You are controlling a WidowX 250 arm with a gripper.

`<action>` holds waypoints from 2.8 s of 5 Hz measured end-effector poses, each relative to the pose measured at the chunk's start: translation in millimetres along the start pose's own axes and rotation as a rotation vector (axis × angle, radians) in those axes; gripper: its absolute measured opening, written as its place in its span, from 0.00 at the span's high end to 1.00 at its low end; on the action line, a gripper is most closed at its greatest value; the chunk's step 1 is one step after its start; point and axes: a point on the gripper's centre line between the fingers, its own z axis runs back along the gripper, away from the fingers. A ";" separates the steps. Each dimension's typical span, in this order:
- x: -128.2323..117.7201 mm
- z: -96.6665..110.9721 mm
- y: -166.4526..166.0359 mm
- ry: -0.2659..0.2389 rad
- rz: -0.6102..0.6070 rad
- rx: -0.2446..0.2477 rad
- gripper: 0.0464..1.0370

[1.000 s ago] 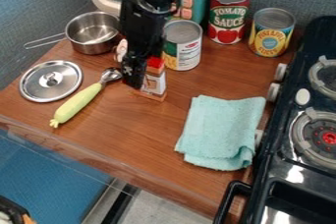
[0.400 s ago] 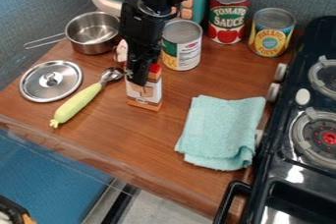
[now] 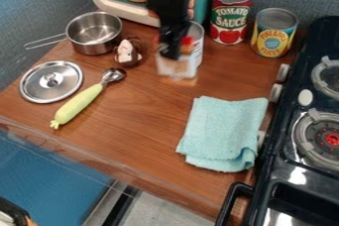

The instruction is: Move the rectangular package to the right side of a can and the top of the blue cloth

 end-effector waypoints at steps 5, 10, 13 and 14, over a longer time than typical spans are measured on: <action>-88.5 -2.5 -37.8 -0.181 -0.276 -0.041 0.68; -51.4 -6.7 -42.4 -0.081 -0.150 -0.050 0.68; -63.6 -6.6 -49.4 -0.067 -0.144 -0.062 0.68; -64.8 -11.1 -48.5 -0.070 -0.146 -0.053 0.68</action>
